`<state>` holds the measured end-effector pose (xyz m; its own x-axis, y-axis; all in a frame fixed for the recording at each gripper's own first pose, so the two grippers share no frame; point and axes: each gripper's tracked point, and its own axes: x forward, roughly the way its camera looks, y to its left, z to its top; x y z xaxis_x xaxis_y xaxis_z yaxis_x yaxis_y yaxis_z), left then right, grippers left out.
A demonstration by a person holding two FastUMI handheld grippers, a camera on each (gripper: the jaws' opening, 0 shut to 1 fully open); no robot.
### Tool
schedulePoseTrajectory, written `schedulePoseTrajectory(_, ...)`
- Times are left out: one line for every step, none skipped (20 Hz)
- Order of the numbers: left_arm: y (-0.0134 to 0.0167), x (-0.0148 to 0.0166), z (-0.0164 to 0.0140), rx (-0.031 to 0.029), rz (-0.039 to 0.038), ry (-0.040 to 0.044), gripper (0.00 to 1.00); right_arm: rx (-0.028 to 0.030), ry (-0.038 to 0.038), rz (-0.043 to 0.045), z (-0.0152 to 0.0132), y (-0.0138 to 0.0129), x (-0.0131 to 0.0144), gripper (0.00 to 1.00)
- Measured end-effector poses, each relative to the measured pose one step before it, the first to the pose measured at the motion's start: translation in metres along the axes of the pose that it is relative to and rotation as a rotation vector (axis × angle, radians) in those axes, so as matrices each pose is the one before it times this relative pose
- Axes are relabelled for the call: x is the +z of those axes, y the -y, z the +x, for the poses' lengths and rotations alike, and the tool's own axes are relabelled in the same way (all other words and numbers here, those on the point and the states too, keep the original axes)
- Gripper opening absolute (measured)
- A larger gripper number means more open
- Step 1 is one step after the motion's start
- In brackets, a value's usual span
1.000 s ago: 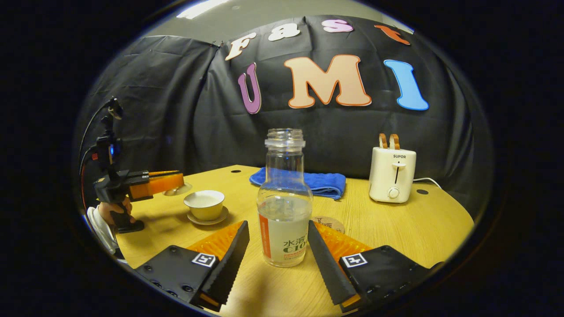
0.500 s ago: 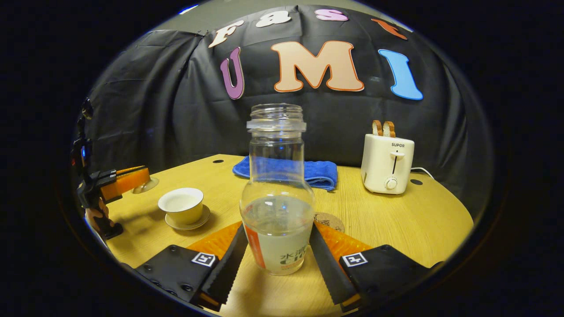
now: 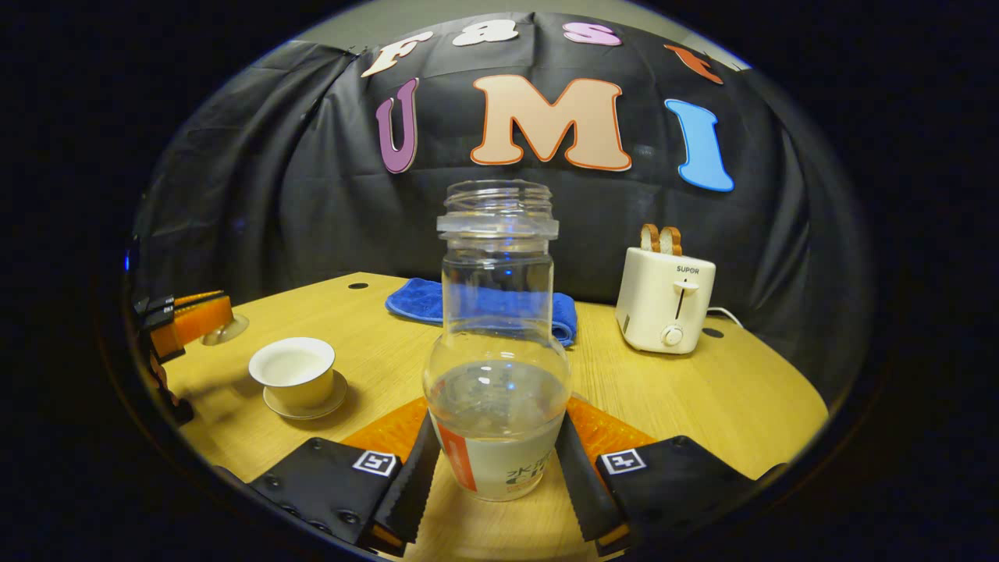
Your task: Open the teacup lid with one hand, grasp the water bottle and pour water into the teacup with the other hand; after pouring, place the water bottle on the coaster and then close the teacup lid.
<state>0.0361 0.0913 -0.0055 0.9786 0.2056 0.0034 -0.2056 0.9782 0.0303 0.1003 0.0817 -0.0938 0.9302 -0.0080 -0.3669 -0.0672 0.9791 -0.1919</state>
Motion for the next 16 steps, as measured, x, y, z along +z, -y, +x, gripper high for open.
schedulePoseTrajectory(0.00023, 0.00077, -0.00003, 0.00044, -0.00014, -0.00015, 0.28, -0.0162, -0.00596, -0.04111, -0.00187, 0.00205, -0.0001, 0.79)
schedulePoseTrajectory(0.00029, -0.00068, 0.00012, -0.00002, 0.00009, 0.00006, 0.28, -0.00757, -0.00609, -0.03827, -0.0011, -0.00008, 0.00125, 0.79)
schedulePoseTrajectory(0.0002, 0.00071, 0.00084, -0.00012, -0.0002, 0.00073, 0.28, -0.00747, -0.00413, -0.03484, -0.00195, 0.0007, 0.00279, 0.79)
schedulePoseTrajectory(-0.00142, -0.00037, -0.00201, -0.00016, -0.00005, 0.00015, 0.28, -0.00672, -0.00011, -0.03905, -0.00122, 0.00124, 0.00494, 0.79)
schedulePoseTrajectory(0.00013, -0.00015, 0.00002, 0.00011, 0.0005, -0.0015, 0.28, -0.01139, 0.00688, -0.04796, -0.00197, 0.00214, 0.00565, 0.78)
schedulePoseTrajectory(-0.00013, -0.00046, 0.00148, 0.0, -0.00081, 0.00106, 0.28, -0.02077, 0.01136, -0.0565, -0.00166, 0.00457, 0.00887, 0.79)
schedulePoseTrajectory(0.00053, 0.00062, -0.00039, 0.0, -0.00008, 0.00148, 0.28, -0.02133, 0.01331, -0.05863, 0.00008, 0.005, 0.00685, 0.79)
schedulePoseTrajectory(-0.00042, -0.00037, -0.00028, -0.00016, 0.00044, -0.00151, 0.28, -0.01589, 0.01113, -0.05067, -0.00028, 0.00386, 0.00775, 0.79)
schedulePoseTrajectory(-0.00025, -0.00024, -0.00052, -0.00005, -0.00051, 0.00036, 0.28, -0.00627, 0.00571, -0.04433, 0.00028, 0.00222, 0.0064, 0.79)
schedulePoseTrajectory(0.00003, 0.00067, 0.00008, -0.00002, 0.00019, 0.00038, 0.28, -0.00514, -0.00072, -0.03847, -0.00093, 0.00014, 0.00343, 0.78)
schedulePoseTrajectory(0.00075, 0.00041, 0.00106, -0.00004, -0.00038, -0.0005, 0.28, -0.00216, -0.0044, -0.03279, 0.00016, 0.00106, 0.00204, 0.78)
schedulePoseTrajectory(-0.00073, -0.0014, 0.00005, 0.00008, -0.0004, -0.0002, 0.28, 0.00074, -0.00373, -0.03061, 0.00064, 0.00032, 0.00397, 0.78)
schedulePoseTrajectory(0.00081, 0.0004, -0.0002, 0.00004, -0.00006, 0.00031, 0.28, -0.00091, -0.00498, -0.02787, 0.00218, 0.0006, 0.00199, 0.78)
schedulePoseTrajectory(-0.00027, -0.00038, -0.00008, 0.00004, -0.0005, -0.00039, 0.28, 0.00089, -0.00276, -0.0278, 0.00182, -0.00027, 0.00298, 0.79)
schedulePoseTrajectory(-0.00046, 0.0004, -0.0001, 0.00011, 0.00027, -0.0006, 0.28, -0.00351, -0.00051, -0.02972, 0.00154, -0.00016, 0.00299, 0.79)
schedulePoseTrajectory(0.00012, -0.0003, 0.00065, 0.0, 0.00003, 0.00041, 0.28, -0.00378, 0.00144, -0.0341, 0.0006, -0.00011, 0.00244, 0.79)
